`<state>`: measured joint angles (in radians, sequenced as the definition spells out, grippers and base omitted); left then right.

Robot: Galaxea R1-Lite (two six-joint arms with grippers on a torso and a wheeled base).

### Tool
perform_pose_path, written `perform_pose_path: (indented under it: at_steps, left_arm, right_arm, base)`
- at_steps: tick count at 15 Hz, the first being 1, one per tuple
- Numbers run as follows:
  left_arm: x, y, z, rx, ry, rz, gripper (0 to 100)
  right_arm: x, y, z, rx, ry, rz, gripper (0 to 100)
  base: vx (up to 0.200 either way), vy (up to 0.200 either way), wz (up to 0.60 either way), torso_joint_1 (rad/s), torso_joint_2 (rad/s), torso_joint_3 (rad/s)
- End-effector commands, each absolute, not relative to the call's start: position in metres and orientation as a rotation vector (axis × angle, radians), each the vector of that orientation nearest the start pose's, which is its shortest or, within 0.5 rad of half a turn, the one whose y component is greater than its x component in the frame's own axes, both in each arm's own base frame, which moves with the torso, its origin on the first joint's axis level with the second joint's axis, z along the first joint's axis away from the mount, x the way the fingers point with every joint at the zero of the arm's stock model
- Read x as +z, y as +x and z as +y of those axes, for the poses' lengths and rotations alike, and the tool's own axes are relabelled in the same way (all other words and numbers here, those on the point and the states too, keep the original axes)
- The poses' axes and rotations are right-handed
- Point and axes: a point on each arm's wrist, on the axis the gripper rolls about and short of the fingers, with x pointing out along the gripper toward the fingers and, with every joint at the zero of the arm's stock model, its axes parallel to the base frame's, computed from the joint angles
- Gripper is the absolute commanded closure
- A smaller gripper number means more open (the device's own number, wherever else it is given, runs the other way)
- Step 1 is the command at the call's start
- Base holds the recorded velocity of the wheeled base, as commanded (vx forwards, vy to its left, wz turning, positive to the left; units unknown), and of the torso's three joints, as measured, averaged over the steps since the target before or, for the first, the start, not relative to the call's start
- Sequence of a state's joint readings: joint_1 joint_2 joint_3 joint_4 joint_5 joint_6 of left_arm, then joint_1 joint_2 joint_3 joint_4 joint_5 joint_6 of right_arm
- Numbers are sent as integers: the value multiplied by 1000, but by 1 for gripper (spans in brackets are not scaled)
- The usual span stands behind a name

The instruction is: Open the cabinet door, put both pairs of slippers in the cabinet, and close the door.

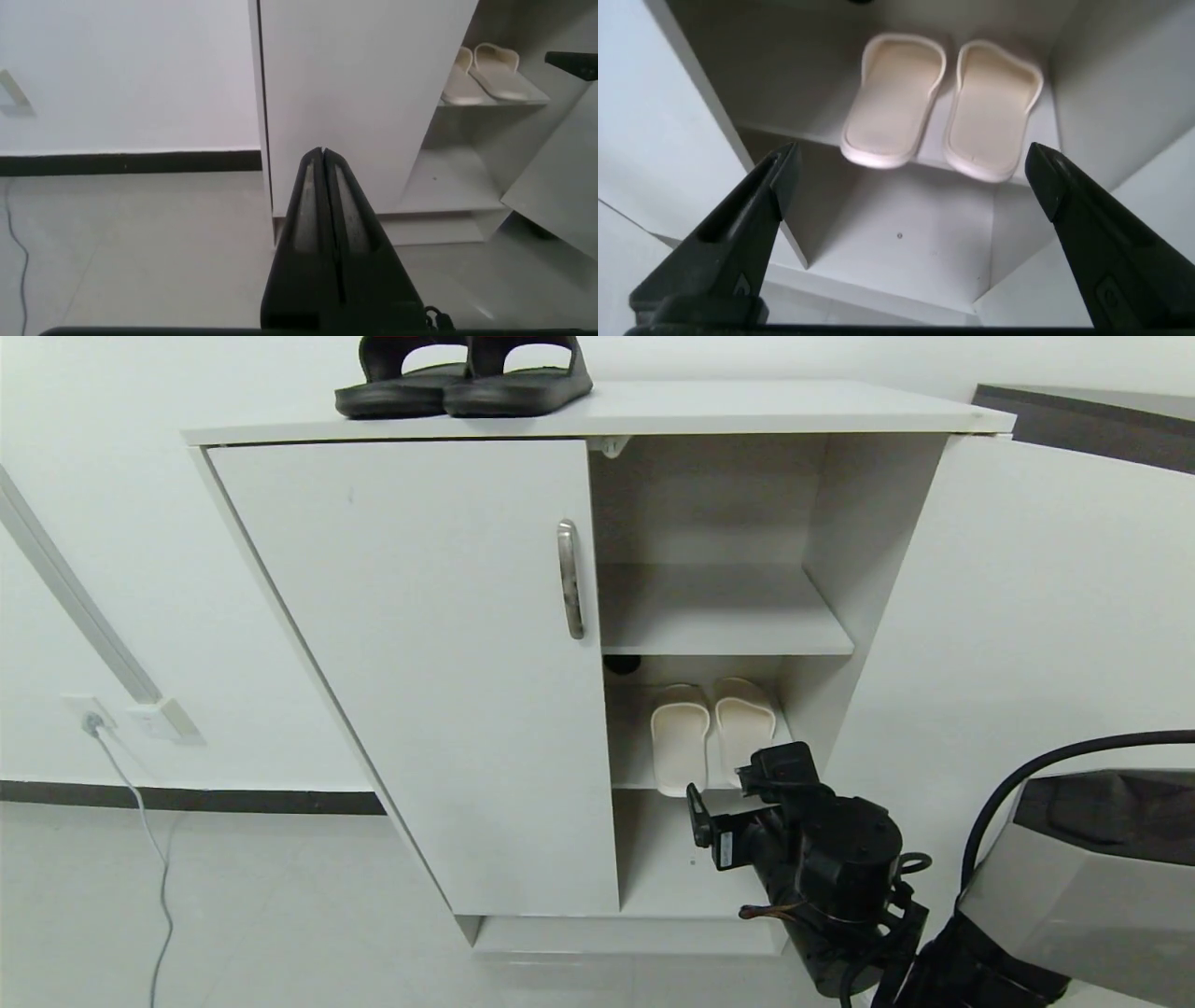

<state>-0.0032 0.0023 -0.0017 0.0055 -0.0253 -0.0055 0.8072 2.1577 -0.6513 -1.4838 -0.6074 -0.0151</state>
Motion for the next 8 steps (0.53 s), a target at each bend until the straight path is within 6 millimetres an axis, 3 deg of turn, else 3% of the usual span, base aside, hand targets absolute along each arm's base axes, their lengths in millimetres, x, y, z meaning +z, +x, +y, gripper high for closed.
perform_pose_path:
  at_steps: [1,3,8]
  left_arm:
    - [75,-23,0,-28,-6,5,100]
    - [75,-23,0,-26,-6,5,100]
    - [75,-23,0,-28,-8,5,100]
  right_arm:
    - [77,252,245,200,-33,19,0]
    - [76,252,244,198,-34,22,0]
    - [75,252,243,197,-42,30,0]
  base:
    - [0,0,0,2,2,203]
    - [0,0,0,2,0,164]
    - [0,0,0,1,0,20]
